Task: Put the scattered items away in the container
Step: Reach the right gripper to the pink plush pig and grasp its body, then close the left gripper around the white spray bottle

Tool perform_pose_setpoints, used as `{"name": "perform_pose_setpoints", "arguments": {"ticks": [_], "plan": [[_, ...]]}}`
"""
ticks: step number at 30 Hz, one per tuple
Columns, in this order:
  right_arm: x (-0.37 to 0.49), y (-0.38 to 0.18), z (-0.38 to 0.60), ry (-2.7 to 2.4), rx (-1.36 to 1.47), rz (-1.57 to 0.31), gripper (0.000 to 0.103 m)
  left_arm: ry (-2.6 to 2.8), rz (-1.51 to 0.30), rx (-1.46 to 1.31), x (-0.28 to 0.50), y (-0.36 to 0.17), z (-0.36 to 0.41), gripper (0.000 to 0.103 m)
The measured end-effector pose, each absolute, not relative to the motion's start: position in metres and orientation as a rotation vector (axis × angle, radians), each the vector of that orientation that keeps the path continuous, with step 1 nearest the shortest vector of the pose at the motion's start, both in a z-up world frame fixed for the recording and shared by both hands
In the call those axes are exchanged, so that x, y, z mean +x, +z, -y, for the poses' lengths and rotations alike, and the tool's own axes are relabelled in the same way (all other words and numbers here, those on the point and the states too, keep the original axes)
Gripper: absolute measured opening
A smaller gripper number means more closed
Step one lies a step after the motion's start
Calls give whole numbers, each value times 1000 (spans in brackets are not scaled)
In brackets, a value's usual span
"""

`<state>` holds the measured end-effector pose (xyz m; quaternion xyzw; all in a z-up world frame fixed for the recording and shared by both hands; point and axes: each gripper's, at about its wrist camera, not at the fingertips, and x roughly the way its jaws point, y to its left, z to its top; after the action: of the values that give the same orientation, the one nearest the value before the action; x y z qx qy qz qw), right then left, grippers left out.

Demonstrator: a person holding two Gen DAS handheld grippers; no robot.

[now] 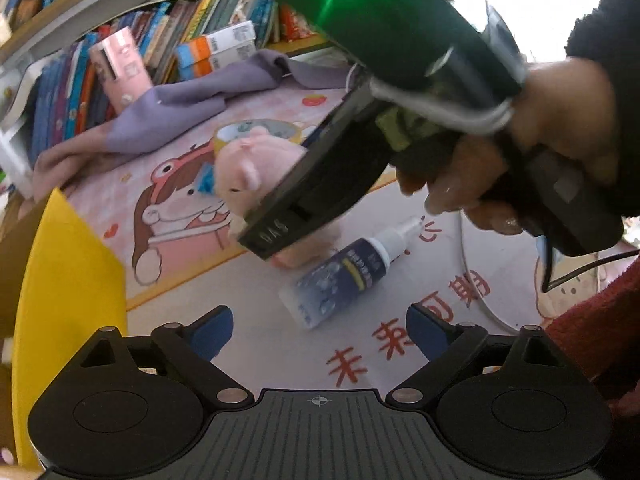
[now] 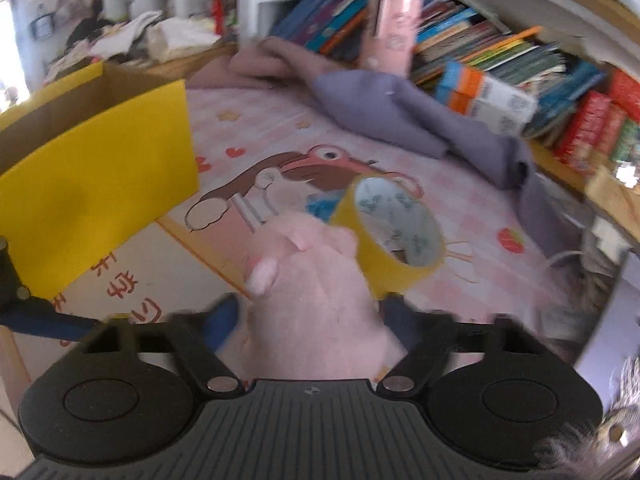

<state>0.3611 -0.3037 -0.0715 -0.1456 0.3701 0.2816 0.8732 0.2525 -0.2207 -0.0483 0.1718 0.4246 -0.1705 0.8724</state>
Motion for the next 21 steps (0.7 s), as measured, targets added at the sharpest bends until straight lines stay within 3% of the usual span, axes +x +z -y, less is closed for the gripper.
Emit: {"name": "perform_pose_setpoints", "arguments": {"ticks": [3,8,13,18,21], "plan": [[360,-64,325,611,-198,-769,51,-361,-898,381,261,-53,228,89],[343,-42,369,496,-115,-710,51,-386,-906,449,278,-65,241,77],[331,-30,412,394,-11,-719,51,-451,-934,505,292,-77,251,59],[314,-30,432,353,17,-745,51,-486,-1005,391,308,-76,251,39],[307,-33,438,340,28,-765,51,-503,-1008,383,306,-74,258,39]]}}
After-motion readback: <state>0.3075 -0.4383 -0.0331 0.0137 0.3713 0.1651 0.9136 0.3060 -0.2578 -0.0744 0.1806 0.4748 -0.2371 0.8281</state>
